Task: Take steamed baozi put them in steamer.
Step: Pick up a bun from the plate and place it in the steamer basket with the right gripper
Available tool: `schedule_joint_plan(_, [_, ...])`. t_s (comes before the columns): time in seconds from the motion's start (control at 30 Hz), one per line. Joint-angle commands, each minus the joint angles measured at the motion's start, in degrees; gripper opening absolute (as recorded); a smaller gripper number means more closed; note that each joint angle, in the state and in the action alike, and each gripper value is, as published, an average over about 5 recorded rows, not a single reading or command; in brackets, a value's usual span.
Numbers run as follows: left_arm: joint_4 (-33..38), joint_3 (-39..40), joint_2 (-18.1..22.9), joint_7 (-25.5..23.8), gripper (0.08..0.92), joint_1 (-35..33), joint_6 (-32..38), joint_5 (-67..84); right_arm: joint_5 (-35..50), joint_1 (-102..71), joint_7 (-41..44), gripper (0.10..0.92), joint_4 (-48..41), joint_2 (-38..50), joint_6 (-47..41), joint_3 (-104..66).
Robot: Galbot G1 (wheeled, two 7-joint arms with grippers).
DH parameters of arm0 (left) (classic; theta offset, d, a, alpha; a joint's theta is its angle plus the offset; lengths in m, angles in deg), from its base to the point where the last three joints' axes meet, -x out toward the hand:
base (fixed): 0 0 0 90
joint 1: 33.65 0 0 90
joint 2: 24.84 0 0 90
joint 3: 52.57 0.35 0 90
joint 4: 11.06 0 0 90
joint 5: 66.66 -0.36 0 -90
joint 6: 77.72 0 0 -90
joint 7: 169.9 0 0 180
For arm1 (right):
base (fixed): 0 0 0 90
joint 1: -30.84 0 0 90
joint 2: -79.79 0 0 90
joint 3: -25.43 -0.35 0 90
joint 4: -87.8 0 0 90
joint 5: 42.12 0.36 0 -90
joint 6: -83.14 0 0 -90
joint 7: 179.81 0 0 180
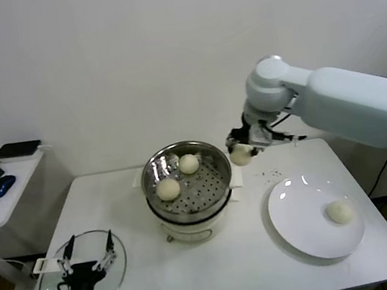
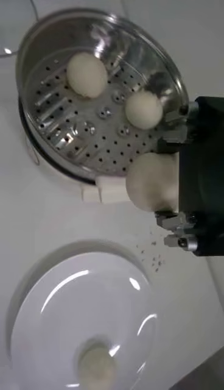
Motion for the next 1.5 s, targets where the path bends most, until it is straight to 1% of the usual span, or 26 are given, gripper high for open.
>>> schedule_joint_plan(0.03, [-0.3,0.1,0.0,0.0,0.823,-0.2,0.0,0.0,-2.0,-0.6,-0.6,0.598,-6.0,-14.5,2.8,1.3])
schedule_joint_plan(0.23, [-0.4,-0.2,-0.2,0.0,0.823,-0.1,-0.2,0.1,-2.4,-3.8,-0.6,0.586,-9.1,-17.5,2.6,2.1])
schedule_joint_plan(0.57, [-0.8,0.1,-0.3,0.0,0.823,0.5,-0.8,-0.2,-2.4,-7.1,-0.9,0.585,-12.2,-18.9,2.7,3.2])
schedule_joint_plan(0.87, [-1.1,0.2,-0.2,0.0,0.823,0.5,-0.8,-0.2,-3.7,-7.7,-0.6,0.588,-12.1,-19.6,5.4,5.2])
schedule_joint_plan(1.17, [-1.4,0.3,-0.2,0.0,0.823,0.7,-0.7,-0.2,-8.4,-9.1,-0.9,0.593,-11.7,-19.8,8.9,5.2])
schedule_joint_plan(1.5, [-1.5,0.2,-0.3,0.0,0.823,1.0,-0.9,-0.1,-10.2,-10.5,-1.4,0.597,-11.5,-20.6,10.2,4.6])
